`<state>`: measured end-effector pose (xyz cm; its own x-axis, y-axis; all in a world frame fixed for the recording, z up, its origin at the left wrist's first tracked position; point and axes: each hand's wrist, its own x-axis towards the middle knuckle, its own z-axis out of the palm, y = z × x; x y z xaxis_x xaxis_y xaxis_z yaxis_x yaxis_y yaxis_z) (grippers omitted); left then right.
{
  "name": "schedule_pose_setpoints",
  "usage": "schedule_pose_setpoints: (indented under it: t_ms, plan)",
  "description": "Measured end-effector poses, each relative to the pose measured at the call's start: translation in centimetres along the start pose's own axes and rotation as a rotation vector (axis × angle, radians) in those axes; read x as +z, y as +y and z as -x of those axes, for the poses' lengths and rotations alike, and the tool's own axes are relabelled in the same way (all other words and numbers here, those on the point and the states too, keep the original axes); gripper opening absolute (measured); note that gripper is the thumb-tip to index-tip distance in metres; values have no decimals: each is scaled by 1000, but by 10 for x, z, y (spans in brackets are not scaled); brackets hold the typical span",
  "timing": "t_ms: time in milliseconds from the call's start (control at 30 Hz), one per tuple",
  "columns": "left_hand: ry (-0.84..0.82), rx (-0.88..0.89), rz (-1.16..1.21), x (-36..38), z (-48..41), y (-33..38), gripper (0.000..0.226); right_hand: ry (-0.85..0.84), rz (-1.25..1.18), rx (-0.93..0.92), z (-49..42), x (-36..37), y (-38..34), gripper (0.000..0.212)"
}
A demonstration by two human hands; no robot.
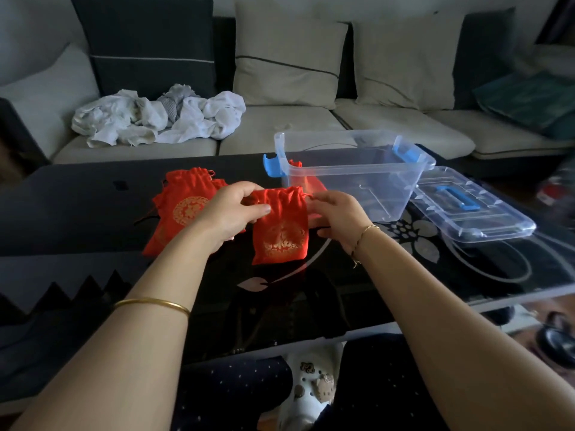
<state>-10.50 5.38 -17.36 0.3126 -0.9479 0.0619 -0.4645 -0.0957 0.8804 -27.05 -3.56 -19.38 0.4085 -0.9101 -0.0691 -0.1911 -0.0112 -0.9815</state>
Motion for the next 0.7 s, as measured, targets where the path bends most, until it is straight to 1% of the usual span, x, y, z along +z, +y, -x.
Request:
schedule_pose_setpoints:
  t_ms: [100, 233, 333, 400, 467, 700]
  plan:
    - [8, 3, 1, 2, -1, 0, 22, -3, 32, -4, 1, 2, 3, 16]
    - [11, -48, -23, -1, -2, -2, 16, 48, 74, -40, -1, -1, 2, 25]
    - [33, -81, -18, -8, -5, -6, 14, 74, 111, -55, -1, -1, 2, 25]
    - [65, -93, -22, -12, -5, -7, 14, 100, 122, -66, -2, -2, 4, 22]
    - [107, -65, -62, -16, -5, -9, 15, 127, 144, -81, -3, -3, 4, 19]
    - [220, -50, -86, -25, -5, -14, 17, 209, 147, -119, -5, -8, 6, 20]
